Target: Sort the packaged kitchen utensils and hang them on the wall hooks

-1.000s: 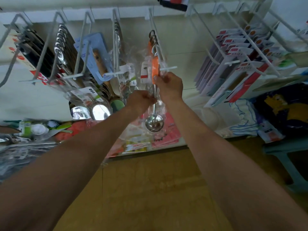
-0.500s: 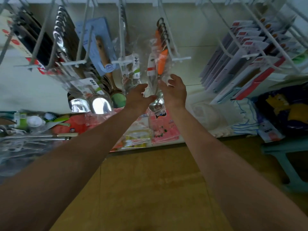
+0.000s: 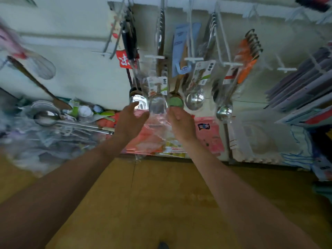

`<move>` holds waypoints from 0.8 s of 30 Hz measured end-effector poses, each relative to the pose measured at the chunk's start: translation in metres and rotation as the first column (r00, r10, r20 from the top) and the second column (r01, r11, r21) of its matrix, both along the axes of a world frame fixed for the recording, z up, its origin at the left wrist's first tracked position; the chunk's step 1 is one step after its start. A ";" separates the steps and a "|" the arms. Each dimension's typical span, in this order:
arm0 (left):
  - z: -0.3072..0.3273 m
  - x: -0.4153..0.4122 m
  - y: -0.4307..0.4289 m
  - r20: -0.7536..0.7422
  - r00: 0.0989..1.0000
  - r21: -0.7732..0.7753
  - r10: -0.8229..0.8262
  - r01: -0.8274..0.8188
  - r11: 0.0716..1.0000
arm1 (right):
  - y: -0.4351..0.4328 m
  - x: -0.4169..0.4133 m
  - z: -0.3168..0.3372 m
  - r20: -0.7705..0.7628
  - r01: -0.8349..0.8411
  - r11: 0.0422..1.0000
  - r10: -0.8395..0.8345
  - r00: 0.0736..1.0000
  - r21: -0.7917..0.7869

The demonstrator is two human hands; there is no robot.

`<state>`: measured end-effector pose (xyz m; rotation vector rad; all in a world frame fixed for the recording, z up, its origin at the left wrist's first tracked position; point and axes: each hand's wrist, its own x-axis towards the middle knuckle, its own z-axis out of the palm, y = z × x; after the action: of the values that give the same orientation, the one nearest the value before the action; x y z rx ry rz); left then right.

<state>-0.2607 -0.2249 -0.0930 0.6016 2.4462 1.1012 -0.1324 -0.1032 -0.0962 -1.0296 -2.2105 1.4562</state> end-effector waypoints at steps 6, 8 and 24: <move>0.008 -0.051 -0.155 -0.232 0.972 -0.095 0.042 -0.065 0.993 | -0.114 -0.070 0.021 0.126 -0.320 0.912 0.297 0.946 0.255; 0.010 -0.067 -0.212 -0.273 0.959 -0.149 0.080 -0.125 0.981 | -0.159 -0.096 0.025 0.148 -0.401 0.866 0.374 0.916 0.299; 0.002 -0.101 -0.677 -0.250 0.755 -0.220 0.606 -0.654 0.723 | -0.576 -0.246 0.035 0.278 -0.807 0.410 0.790 0.547 0.425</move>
<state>-0.3617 -0.9019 -0.0906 -0.3010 2.9830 0.8835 -0.3786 -0.6788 -0.0609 0.3082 -3.0573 0.9272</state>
